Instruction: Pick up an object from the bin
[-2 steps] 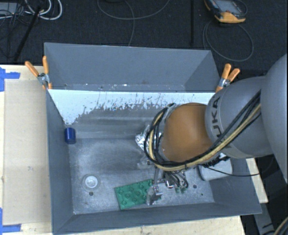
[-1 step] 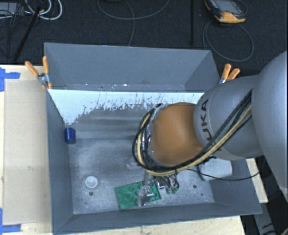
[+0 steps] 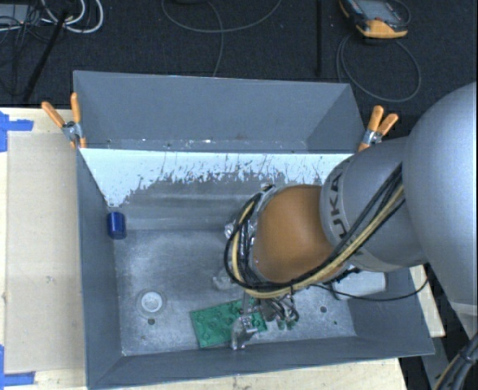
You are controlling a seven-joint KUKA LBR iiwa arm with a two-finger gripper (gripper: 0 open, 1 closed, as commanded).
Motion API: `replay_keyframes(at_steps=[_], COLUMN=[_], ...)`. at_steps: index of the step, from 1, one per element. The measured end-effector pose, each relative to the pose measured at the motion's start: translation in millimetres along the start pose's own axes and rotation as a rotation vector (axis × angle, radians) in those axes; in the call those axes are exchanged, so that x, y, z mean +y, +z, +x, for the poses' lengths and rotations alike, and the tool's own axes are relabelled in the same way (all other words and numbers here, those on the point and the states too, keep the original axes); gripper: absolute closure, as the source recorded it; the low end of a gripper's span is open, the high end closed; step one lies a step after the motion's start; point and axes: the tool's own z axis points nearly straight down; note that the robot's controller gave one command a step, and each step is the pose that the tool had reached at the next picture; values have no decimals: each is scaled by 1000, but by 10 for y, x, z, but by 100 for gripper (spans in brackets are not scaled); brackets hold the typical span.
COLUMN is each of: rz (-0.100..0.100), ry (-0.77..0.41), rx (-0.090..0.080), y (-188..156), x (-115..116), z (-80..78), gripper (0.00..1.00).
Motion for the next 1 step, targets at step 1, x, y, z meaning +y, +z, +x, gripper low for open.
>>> replay_keyframes(at_steps=[1], rz=[1], ry=[1], rx=[3], y=[-14], x=[11], z=[-8], gripper=[0])
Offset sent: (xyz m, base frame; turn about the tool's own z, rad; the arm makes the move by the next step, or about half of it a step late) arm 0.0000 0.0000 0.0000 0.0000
